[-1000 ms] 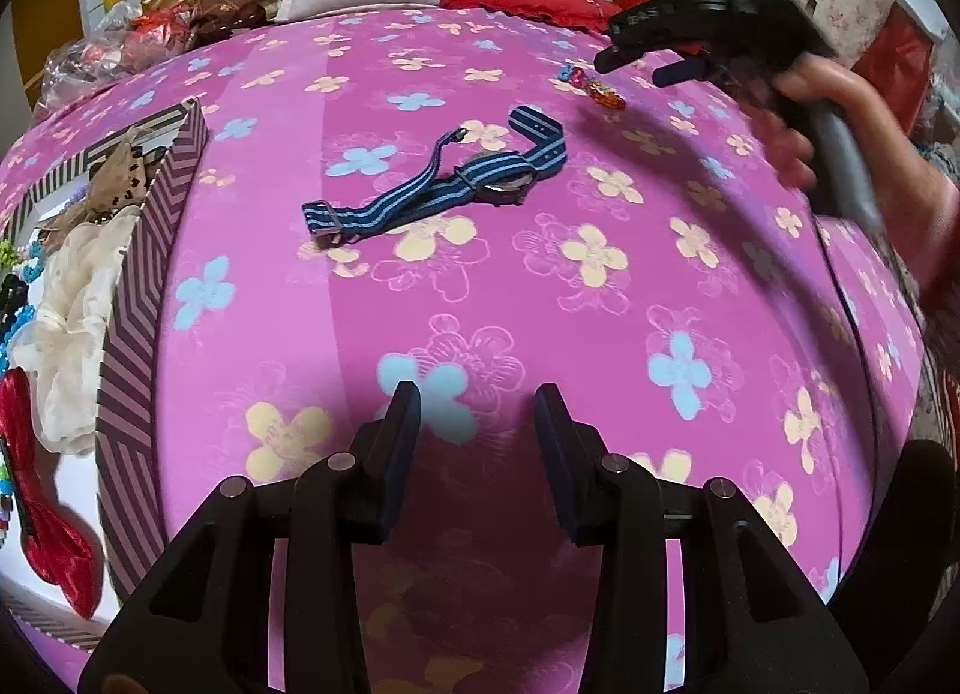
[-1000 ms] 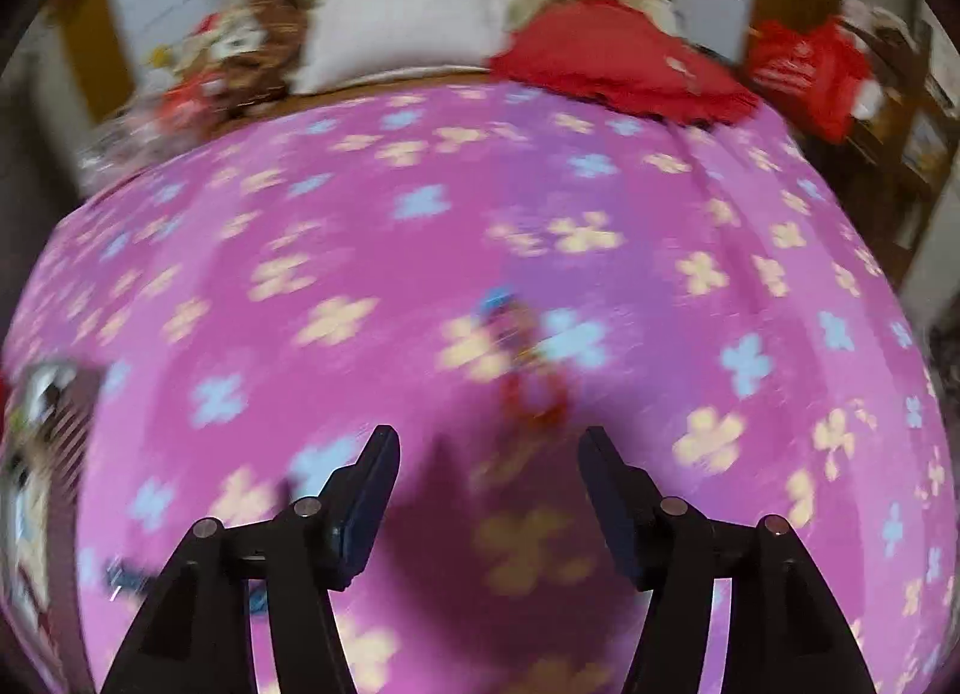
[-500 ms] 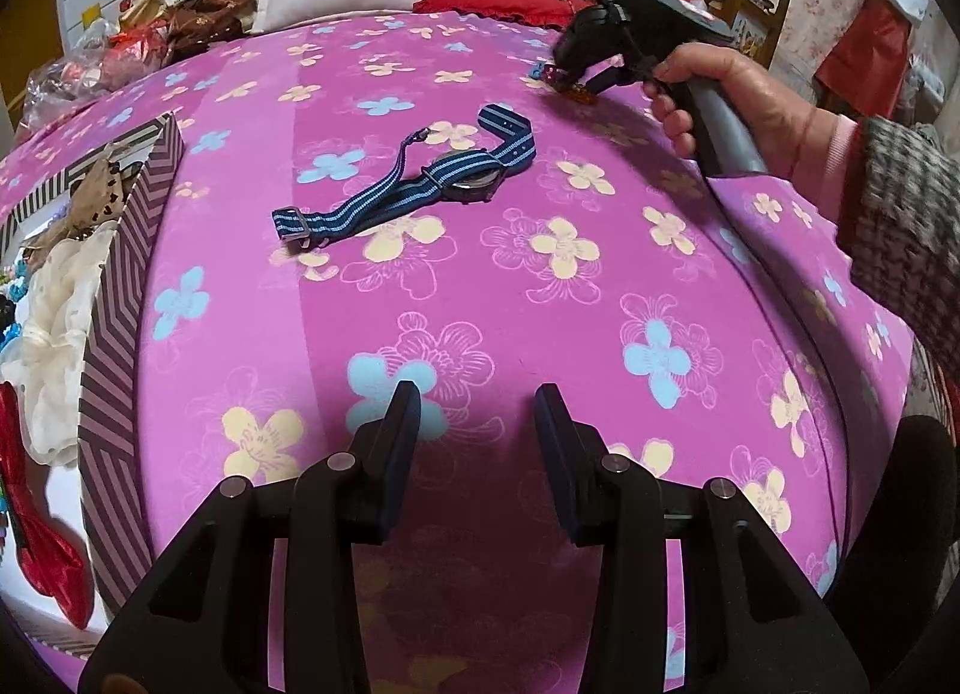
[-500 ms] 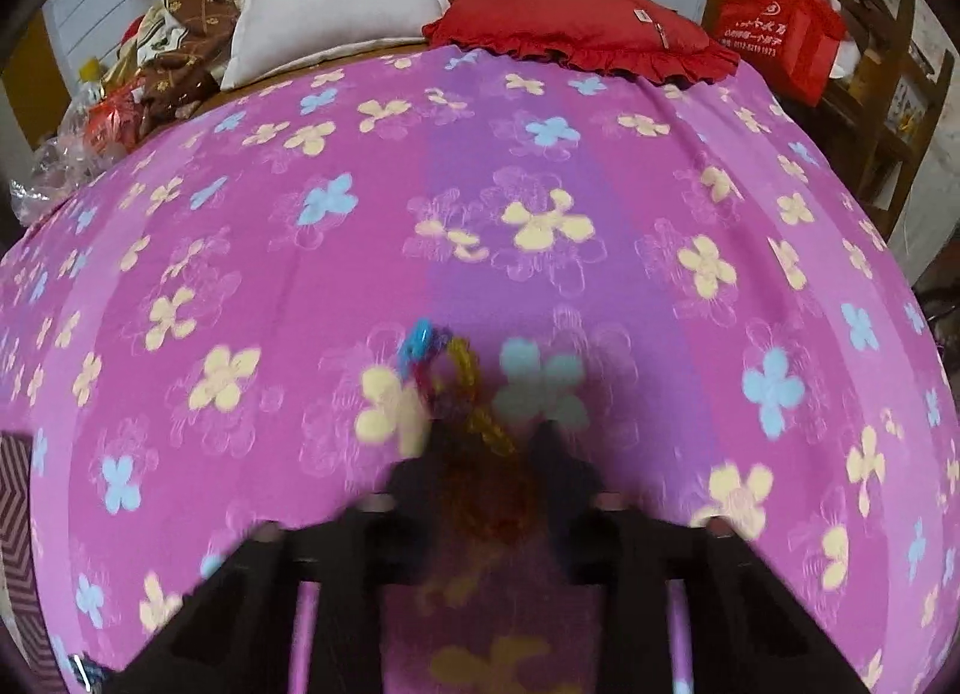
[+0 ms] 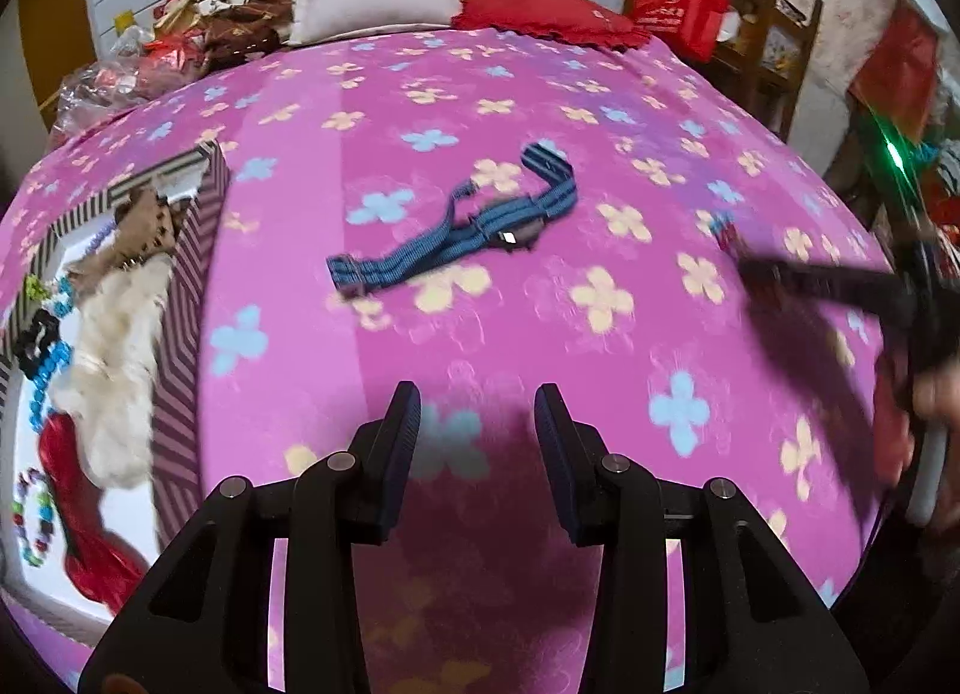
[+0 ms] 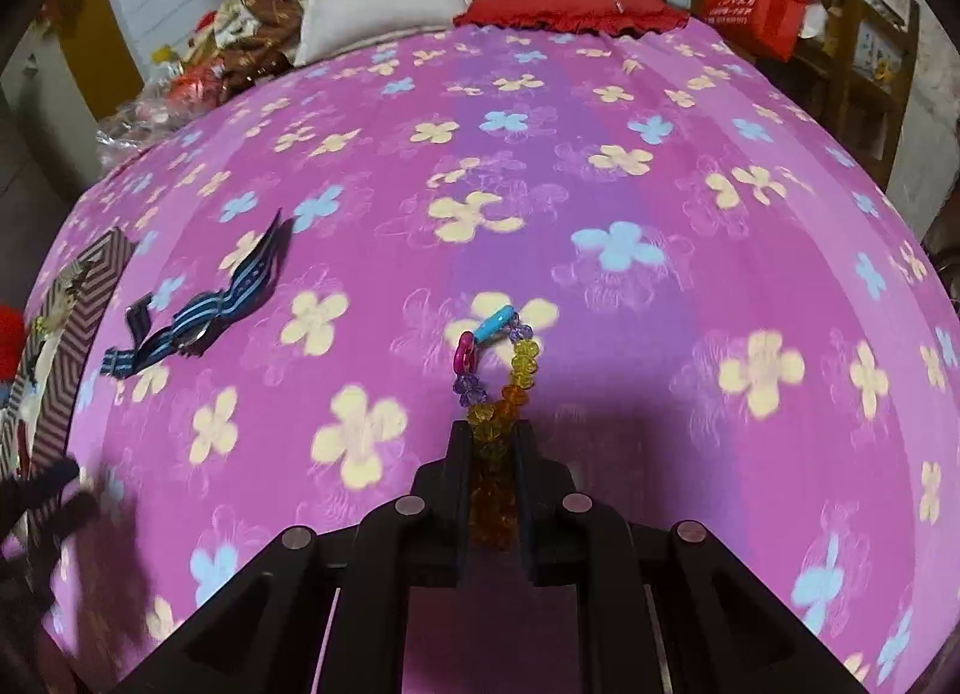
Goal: Organize jewelry
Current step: 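Grasp the small multicolour bead bracelet with the right tool, then grasp the blue striped watch strap with the left tool and lift it while the right tool holds the bracelet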
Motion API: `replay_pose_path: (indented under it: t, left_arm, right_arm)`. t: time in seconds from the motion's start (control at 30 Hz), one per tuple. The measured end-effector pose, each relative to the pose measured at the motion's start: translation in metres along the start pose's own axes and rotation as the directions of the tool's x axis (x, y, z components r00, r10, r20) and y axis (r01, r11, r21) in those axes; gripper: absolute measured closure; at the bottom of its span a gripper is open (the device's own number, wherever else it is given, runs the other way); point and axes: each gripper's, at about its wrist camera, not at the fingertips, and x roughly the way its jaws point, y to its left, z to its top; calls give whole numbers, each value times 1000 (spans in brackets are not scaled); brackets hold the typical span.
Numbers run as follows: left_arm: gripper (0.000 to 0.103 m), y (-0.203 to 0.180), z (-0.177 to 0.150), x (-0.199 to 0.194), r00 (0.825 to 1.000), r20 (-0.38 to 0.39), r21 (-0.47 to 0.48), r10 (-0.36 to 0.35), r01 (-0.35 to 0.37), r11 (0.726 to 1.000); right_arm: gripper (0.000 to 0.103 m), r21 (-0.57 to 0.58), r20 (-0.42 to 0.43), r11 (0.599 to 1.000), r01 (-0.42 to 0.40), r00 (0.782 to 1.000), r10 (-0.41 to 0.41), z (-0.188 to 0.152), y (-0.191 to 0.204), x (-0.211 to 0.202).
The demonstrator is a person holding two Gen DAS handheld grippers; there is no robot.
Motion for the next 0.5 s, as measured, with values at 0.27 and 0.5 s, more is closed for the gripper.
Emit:
replay_pose_path:
  t: [0.27, 0.5]
  left_arm:
    - [57, -16, 57, 34, 994, -60, 152, 92, -82, 985]
    - [57, -35, 88, 80, 987, -149, 272, 55, -13, 962]
  right_arm:
    - [60, 46, 1, 991, -128, 992, 128, 0, -2, -1]
    - [60, 25, 0, 993, -114, 994, 114, 1, 2, 0]
